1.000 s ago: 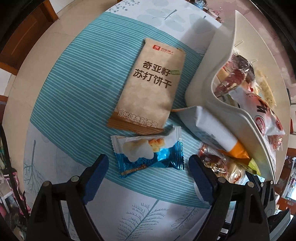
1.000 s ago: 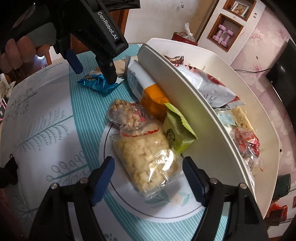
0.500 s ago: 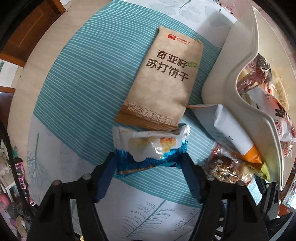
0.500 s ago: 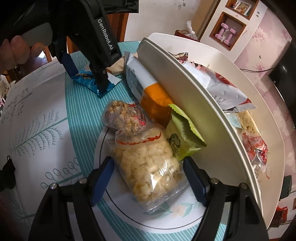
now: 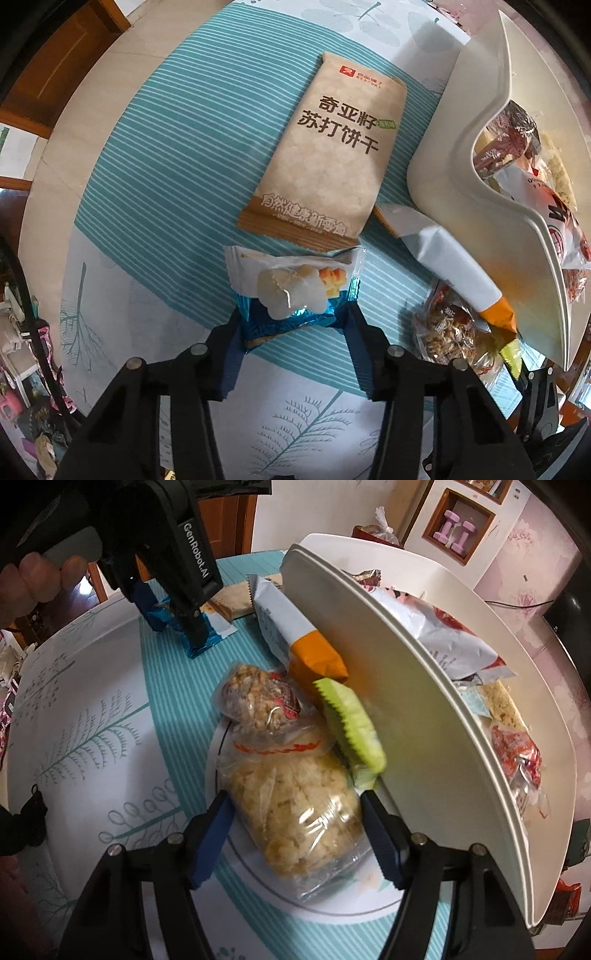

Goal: Organize snacks
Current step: 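Lift blue-and-white packet with left gripper while right gripper grasps clear puffed-snack bag, then carry both packets over the white tray and open both grippers to release them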

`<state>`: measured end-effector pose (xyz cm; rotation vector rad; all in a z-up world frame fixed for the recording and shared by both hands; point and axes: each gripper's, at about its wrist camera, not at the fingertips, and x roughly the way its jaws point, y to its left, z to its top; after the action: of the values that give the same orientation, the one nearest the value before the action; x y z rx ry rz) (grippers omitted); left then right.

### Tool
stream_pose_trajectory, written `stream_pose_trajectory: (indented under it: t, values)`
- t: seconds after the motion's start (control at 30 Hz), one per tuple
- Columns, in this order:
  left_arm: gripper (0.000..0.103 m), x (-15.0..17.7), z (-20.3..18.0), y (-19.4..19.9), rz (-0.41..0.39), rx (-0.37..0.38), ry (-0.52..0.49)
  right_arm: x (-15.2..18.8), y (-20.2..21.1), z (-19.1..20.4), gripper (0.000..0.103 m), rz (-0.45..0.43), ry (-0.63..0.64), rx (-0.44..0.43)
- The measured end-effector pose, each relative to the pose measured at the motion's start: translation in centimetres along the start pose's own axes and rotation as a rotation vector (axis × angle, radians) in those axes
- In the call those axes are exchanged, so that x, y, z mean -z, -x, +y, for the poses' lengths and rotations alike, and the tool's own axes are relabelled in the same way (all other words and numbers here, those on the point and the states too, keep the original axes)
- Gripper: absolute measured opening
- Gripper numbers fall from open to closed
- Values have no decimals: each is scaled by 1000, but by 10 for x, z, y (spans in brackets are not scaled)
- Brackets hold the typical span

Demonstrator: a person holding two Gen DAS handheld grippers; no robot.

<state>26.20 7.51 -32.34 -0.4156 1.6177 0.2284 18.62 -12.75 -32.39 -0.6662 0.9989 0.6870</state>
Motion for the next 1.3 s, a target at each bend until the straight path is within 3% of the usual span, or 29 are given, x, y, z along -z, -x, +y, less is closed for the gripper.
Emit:
stream_pose_trajectory:
  t: [0.3,0.63,1.0,1.3]
  values:
    - [48,2,3,8,-6,0,-28,15,14,6,68,14,-52,-13]
    - [48,12,-13,50,-53,-15,-139,24,55,14,68,-11,-95,-20]
    - [48,21,-54,115,-157,15,-317,16,118,-4,68,-113,-199,-15]
    - [48,17,-96,169,-281,55,-439,-9,153,-46,68,-247,-309,69]
